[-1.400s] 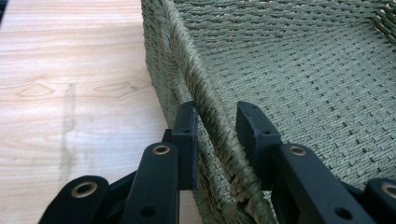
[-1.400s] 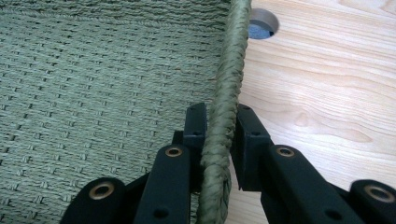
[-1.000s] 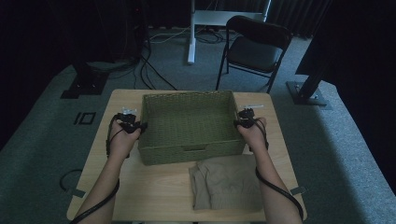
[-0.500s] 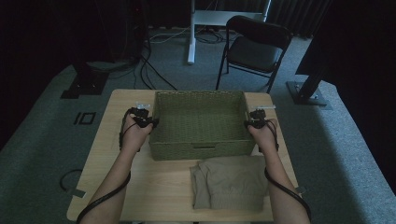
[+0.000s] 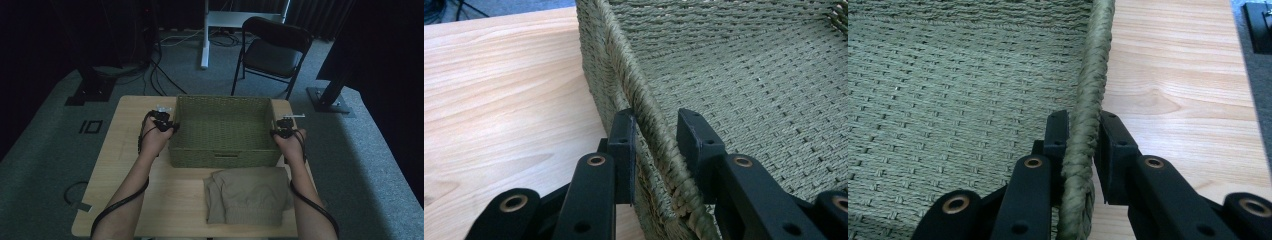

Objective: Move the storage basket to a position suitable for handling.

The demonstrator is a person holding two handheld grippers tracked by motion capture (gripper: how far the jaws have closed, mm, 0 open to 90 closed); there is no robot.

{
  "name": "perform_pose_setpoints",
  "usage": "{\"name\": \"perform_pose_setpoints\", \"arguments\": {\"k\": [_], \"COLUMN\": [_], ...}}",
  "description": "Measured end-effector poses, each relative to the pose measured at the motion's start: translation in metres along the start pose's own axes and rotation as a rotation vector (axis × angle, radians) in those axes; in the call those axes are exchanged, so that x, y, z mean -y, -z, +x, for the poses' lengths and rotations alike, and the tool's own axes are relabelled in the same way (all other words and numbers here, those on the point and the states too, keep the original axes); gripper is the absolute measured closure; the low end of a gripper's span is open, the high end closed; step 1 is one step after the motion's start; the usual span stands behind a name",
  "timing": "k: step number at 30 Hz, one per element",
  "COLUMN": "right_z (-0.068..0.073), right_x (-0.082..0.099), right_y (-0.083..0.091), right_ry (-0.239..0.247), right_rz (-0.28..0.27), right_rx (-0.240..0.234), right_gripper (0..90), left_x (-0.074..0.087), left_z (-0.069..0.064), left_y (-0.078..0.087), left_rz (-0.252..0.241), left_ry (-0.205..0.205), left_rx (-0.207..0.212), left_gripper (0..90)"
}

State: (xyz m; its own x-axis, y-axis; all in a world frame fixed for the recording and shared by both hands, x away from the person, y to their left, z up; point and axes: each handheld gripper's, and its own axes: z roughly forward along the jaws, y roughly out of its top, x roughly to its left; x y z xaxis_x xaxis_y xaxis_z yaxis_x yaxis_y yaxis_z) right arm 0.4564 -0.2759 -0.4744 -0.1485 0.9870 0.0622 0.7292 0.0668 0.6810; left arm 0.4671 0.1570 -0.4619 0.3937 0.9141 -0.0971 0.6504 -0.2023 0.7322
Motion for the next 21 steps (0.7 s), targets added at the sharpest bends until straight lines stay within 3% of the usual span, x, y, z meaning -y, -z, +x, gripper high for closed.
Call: {"name": "perform_pose_setpoints", "arguments": {"k": [21], "right_z": [-0.038], "right_x": [0.004], "right_y": [0.007], "right_ry": [-0.037], "right_rz": [-0.001], "right_rx": [0.033], "right_gripper": [76.9], "left_x": [-0.016], "left_z": [-0.032], "left_y": [-0.021], "left_rz": [0.010], "left_ry": [-0.039], "left_rx": [0.016], "left_gripper": [71.3]}}
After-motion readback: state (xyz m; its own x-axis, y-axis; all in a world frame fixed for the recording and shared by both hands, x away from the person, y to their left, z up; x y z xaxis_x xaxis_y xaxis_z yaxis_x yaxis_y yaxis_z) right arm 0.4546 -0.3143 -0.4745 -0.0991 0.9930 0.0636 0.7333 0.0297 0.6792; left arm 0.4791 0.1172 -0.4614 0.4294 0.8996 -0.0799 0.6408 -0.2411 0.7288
